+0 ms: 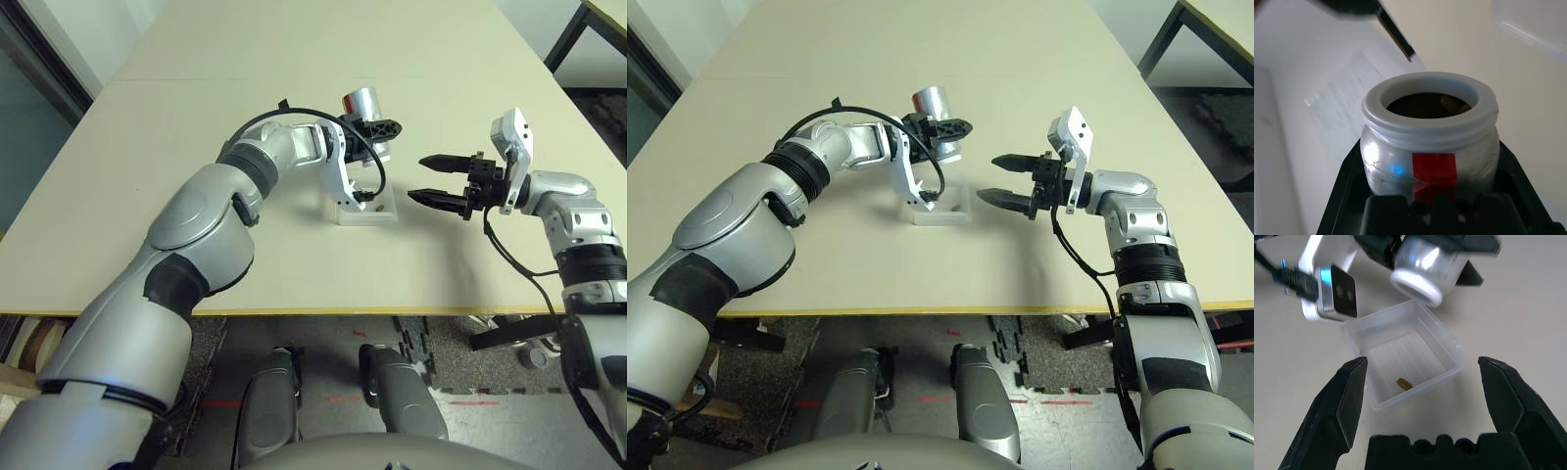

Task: Pour the medicine from the bottle into the box.

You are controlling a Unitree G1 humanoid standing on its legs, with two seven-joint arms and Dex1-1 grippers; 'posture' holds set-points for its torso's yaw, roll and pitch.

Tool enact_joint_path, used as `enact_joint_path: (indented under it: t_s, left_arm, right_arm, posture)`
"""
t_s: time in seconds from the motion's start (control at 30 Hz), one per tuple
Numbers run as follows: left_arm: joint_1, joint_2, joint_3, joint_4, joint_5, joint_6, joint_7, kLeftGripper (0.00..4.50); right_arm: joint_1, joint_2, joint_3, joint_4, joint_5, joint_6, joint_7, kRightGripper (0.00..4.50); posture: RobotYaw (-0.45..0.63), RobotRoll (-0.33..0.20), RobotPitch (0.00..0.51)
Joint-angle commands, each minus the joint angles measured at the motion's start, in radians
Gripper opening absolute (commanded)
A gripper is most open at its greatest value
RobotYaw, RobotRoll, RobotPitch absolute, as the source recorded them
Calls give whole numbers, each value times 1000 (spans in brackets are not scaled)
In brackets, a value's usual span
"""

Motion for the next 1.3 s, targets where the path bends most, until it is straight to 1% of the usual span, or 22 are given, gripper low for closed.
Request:
enact_joint_path:
  t_s: [0.03,0.07,0.13,0.17,0.27,0.3,0.4,0.47,0.57,0.67,0.73,0.8,0.93,0.97,1.07,1.13,1.3]
  left_arm:
    - [24,15,160,30,-194,-35,-184,2634]
    - [36,18,232,38,-276,-28,-266,2634]
    - [55,22,342,37,-399,-11,-394,2634]
    - [70,18,416,33,-483,13,-477,2634]
    - [121,17,618,7,-710,120,-695,2634]
    - [137,17,667,-6,-763,161,-743,2634]
    - [186,14,785,-50,-888,273,-831,2634]
    - [214,13,844,-81,-949,343,-850,2634]
    - [261,2,953,-138,-1067,456,-849,2634]
    - [318,-8,1021,-206,-1145,514,-846,2634]
    - [375,-8,1057,-253,-1184,523,-836,2634]
    - [411,-5,1072,-288,-1203,539,-825,2634]
    - [476,-5,1095,-333,-1242,520,-825,2634]
    - [487,-7,1097,-340,-1249,514,-831,2634]
    - [550,-21,1106,-338,-1276,428,-864,2634]
    - [561,-26,1124,-322,-1296,403,-861,2634]
    - [571,-34,1136,-287,-1303,318,-869,2634]
  right_arm:
    - [2,-14,1,5,-8,-2,6,4500]
    - [2,-16,6,5,-14,-7,9,4500]
    - [3,-17,11,5,-21,-15,14,4500]
    - [3,-17,11,5,-22,-15,15,4500]
    - [4,-22,21,2,-36,-23,25,4500]
    - [5,-23,26,2,-42,-28,29,4500]
    - [6,-25,33,3,-50,-35,35,4500]
    - [5,-23,33,4,-51,-36,35,4500]
    - [7,-24,34,1,-53,-36,37,4500]
    - [7,-24,34,2,-57,-36,39,4500]
    - [6,-24,34,2,-58,-35,41,4500]
    - [5,-25,34,2,-58,-34,43,4500]
    - [6,-28,34,1,-59,-34,45,4500]
    - [6,-29,33,0,-59,-34,45,4500]
    - [5,-30,33,0,-60,-31,45,4500]
    - [5,-31,33,-1,-60,-31,44,4500]
    - [4,-39,29,-9,-59,-26,42,4500]
  posture:
    - [-75,0,154]
    - [-74,0,153]
    - [-74,0,154]
    - [-73,0,153]
    - [-69,0,154]
    - [-68,0,154]
    - [-67,0,153]
    - [-65,0,153]
    - [-62,0,154]
    - [-57,0,156]
    - [-56,0,159]
    - [-56,0,160]
    - [-54,0,164]
    - [-54,0,164]
    - [-56,0,165]
    - [-62,0,165]
    - [-71,0,168]
